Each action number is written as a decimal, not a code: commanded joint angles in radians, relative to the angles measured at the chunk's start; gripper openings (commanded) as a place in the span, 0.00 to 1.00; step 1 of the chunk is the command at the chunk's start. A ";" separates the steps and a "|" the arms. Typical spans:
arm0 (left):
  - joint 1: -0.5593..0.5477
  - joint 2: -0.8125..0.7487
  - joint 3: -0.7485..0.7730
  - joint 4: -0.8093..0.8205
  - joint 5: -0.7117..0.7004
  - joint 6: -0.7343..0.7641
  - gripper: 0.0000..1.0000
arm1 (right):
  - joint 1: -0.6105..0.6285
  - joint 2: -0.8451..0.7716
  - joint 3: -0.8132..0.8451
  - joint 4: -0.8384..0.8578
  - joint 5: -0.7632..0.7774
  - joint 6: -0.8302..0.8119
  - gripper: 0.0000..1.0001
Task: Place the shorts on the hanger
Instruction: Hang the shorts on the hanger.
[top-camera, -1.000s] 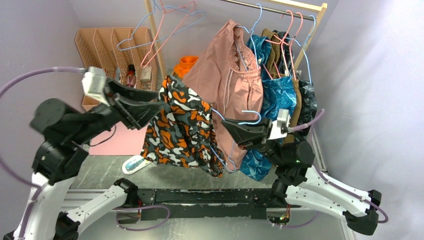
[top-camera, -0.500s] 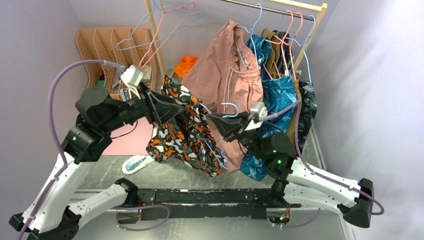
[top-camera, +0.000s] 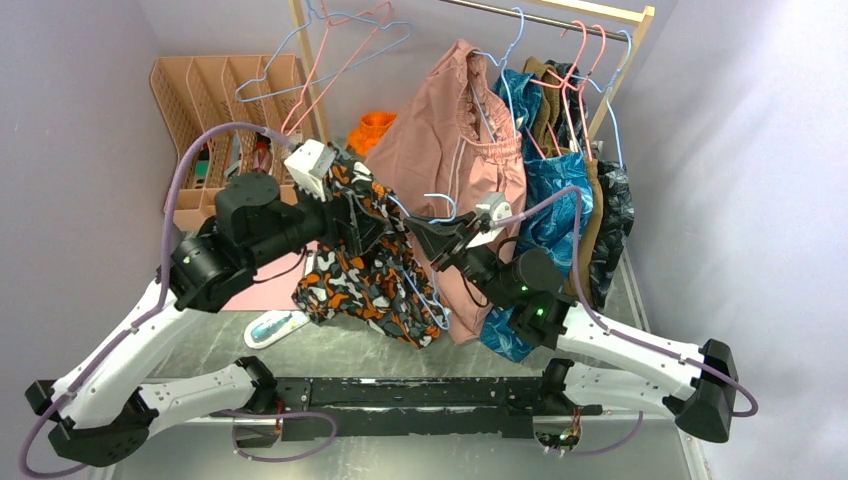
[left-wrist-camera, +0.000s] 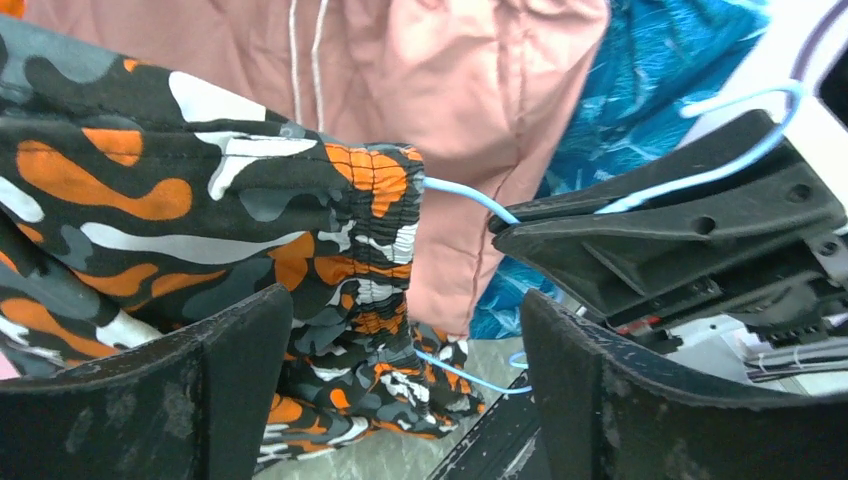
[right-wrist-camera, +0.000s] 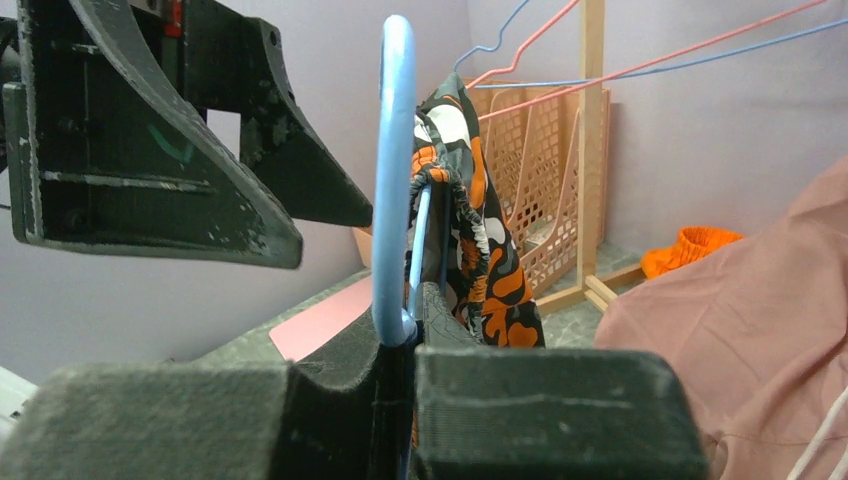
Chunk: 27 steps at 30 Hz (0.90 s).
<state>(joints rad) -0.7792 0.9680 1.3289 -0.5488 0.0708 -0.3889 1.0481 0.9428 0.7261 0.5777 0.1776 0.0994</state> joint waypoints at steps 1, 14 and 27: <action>-0.046 0.034 0.041 -0.051 -0.173 0.012 0.93 | -0.004 0.012 0.048 0.059 0.021 -0.021 0.00; -0.099 0.154 0.090 -0.097 -0.398 -0.009 0.78 | -0.003 0.042 0.060 0.051 -0.013 -0.018 0.00; -0.117 0.158 0.097 -0.066 -0.397 -0.016 0.41 | -0.002 0.047 0.054 0.054 -0.026 -0.009 0.00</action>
<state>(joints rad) -0.8875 1.1465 1.4105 -0.6331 -0.3191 -0.4076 1.0481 0.9974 0.7540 0.5751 0.1638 0.0891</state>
